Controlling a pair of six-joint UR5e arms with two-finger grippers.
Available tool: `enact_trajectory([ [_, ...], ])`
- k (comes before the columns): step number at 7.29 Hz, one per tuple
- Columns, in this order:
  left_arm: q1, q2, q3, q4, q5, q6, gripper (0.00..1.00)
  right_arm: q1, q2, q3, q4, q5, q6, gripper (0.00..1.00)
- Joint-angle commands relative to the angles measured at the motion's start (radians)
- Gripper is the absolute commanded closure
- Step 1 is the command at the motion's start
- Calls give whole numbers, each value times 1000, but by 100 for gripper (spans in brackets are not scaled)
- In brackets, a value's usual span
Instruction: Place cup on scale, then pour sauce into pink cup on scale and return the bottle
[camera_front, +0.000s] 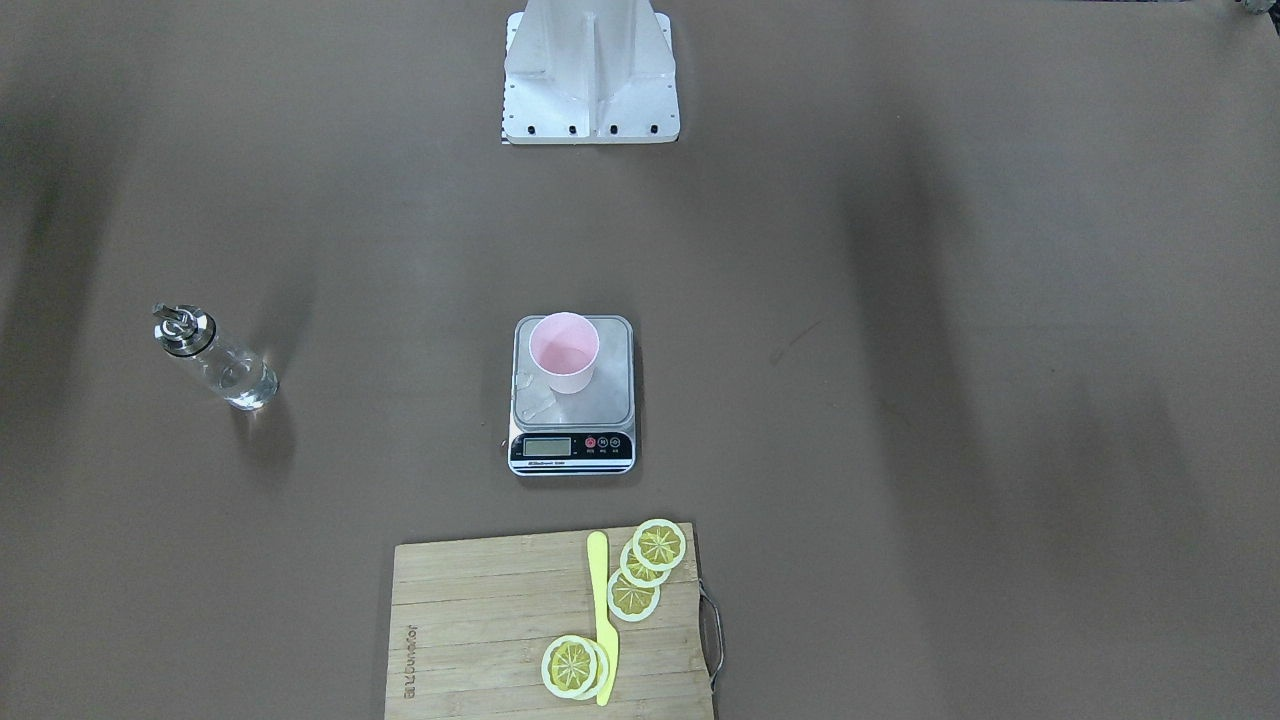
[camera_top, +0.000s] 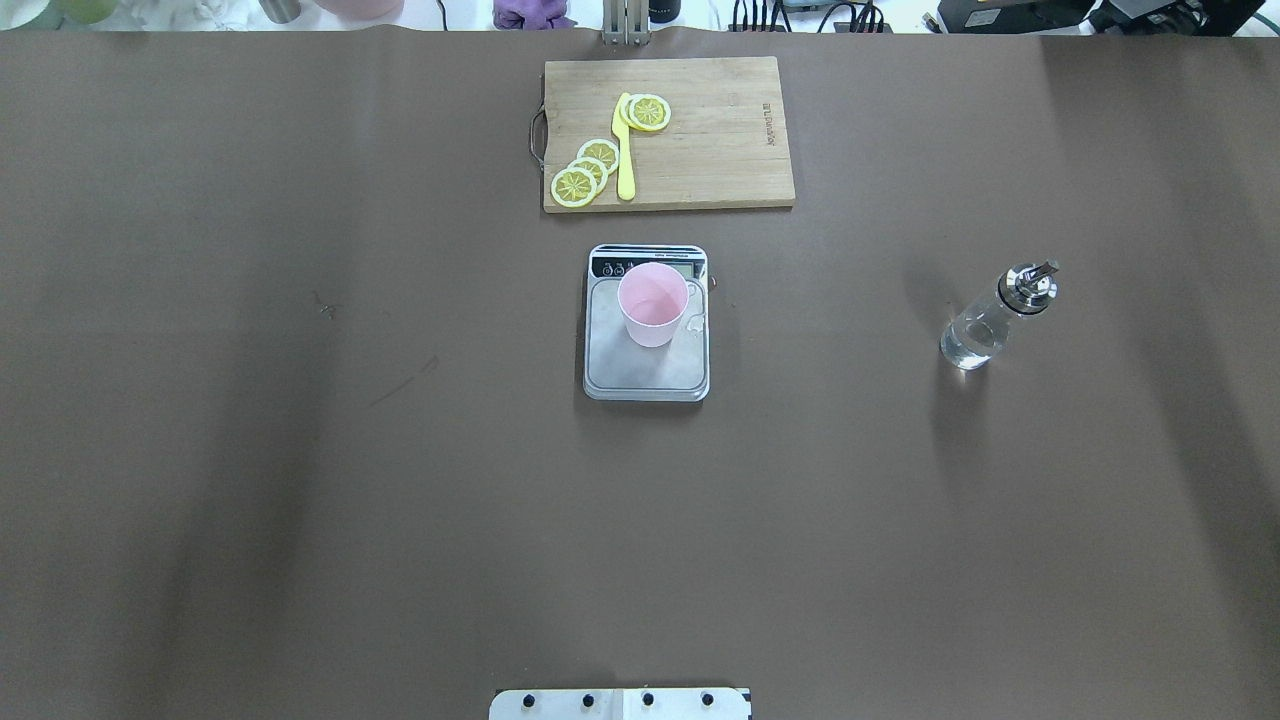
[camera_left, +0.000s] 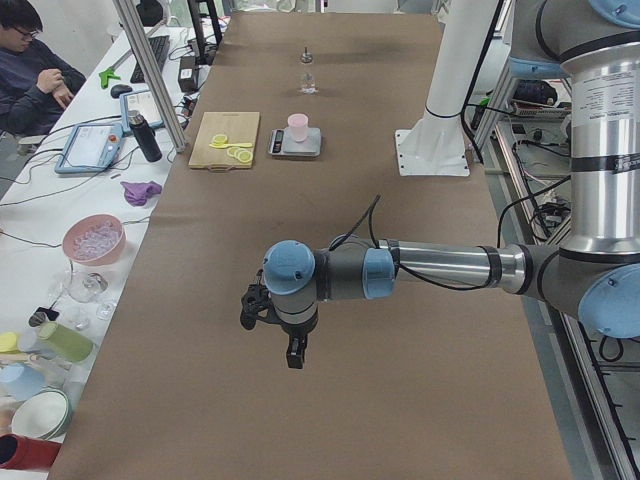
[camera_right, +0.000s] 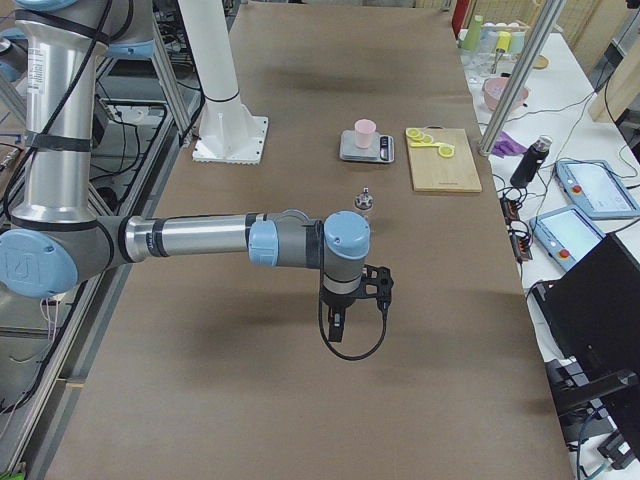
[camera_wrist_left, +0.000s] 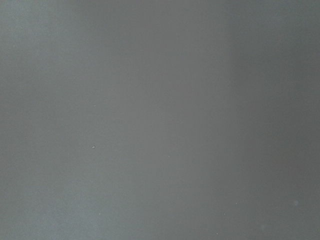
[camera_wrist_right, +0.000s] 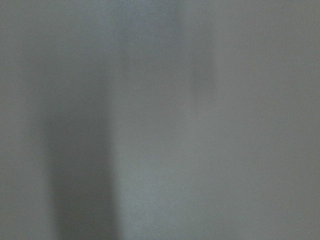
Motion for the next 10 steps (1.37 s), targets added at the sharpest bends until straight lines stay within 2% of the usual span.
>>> enact_trajectory([
  [1,0,0,0,0,0,-2,2,0,-2,2,-1,0,0,0],
  [10,2,0,3,0,0,0,2,0,-9,25,-1,0,0,0],
])
